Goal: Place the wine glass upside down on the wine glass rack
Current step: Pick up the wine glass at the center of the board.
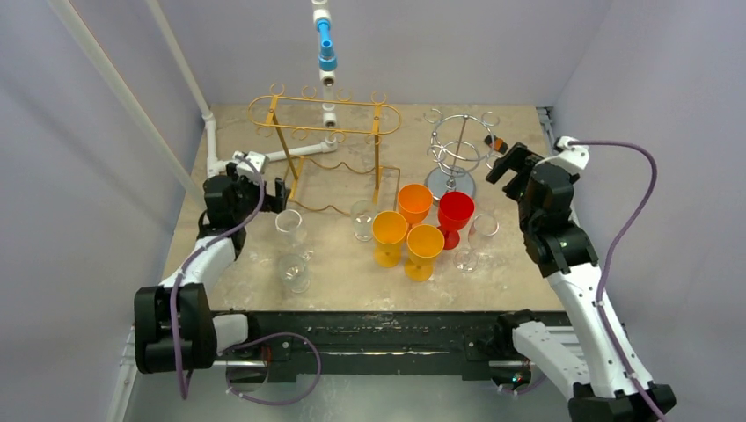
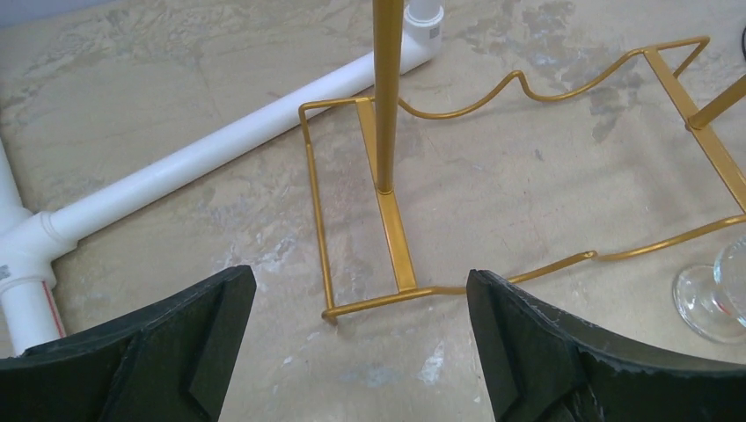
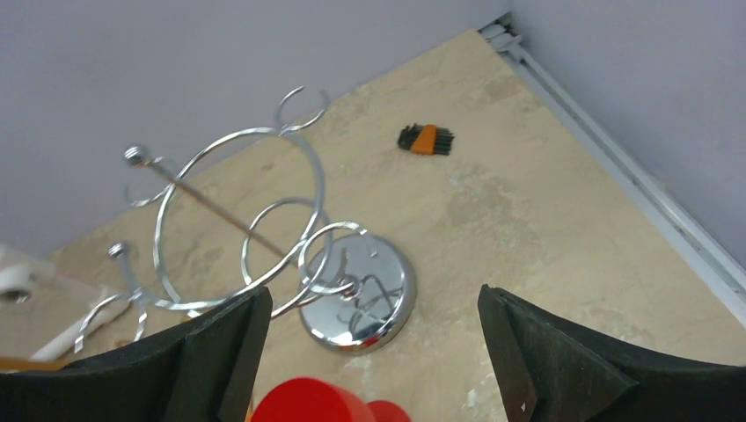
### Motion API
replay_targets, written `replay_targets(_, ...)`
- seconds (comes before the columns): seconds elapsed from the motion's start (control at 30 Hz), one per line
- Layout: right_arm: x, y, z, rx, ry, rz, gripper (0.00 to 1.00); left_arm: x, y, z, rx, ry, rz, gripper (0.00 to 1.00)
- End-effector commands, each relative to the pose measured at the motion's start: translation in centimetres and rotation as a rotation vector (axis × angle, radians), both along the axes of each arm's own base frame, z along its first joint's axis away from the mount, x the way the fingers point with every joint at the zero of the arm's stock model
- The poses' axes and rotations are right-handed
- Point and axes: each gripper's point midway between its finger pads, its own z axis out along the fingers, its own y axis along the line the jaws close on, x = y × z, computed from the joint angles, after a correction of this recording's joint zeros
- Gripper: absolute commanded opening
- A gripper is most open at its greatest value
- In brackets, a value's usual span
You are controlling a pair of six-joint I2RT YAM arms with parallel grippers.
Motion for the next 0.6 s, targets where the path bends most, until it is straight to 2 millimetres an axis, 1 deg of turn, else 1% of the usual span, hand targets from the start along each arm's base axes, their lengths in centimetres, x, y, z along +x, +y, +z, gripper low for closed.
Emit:
replay_targets(0.0, -1.8, 4.1, 0.2, -0.042, 0.091, 0.114, 0.99, -1.9, 0.4, 1.7, 0.040, 0.179, -0.033, 1.00)
replay_targets(0.1, -2.1, 7.3, 0.5, -0.075, 0.126, 0.194, 0.99, -2.4, 0.7, 4.2, 0.039, 0.232, -0.024, 1.00)
replay_targets(0.17, -2.5, 9.4, 0.8, -0.091, 0.136, 0.252, 0.99, -3.2, 0.6, 6.0, 0.036, 0.246, -0.028, 1.00)
replay_targets(0.27, -3.4, 12.7, 1.0, -0.118, 0.142, 0.351, 0.96, -4.4, 0.2, 8.6, 0.024, 0.228, -0.040, 1.00)
replay_targets(0.3, -3.7, 13.5, 0.9, -0.134, 0.154, 0.369, 0.96, -4.8, 0.0, 9.3, 0.014, 0.221, -0.046, 1.00)
replay_targets(0.4, -4.5, 16.1, 0.7, -0.171, 0.180, 0.440, 0.94, -5.8, -1.3, 10.8, -0.021, 0.226, -0.106, 1.00)
replay_targets(0.47, -5.1, 17.9, 0.5, -0.184, 0.189, 0.485, 0.92, -6.7, -2.2, 11.6, -0.049, 0.265, -0.152, 1.00)
replay_targets(0.57, -5.9, 19.9, 0.4, -0.207, 0.197, 0.527, 0.92, -8.1, -3.0, 12.1, -0.065, 0.337, -0.210, 1.00)
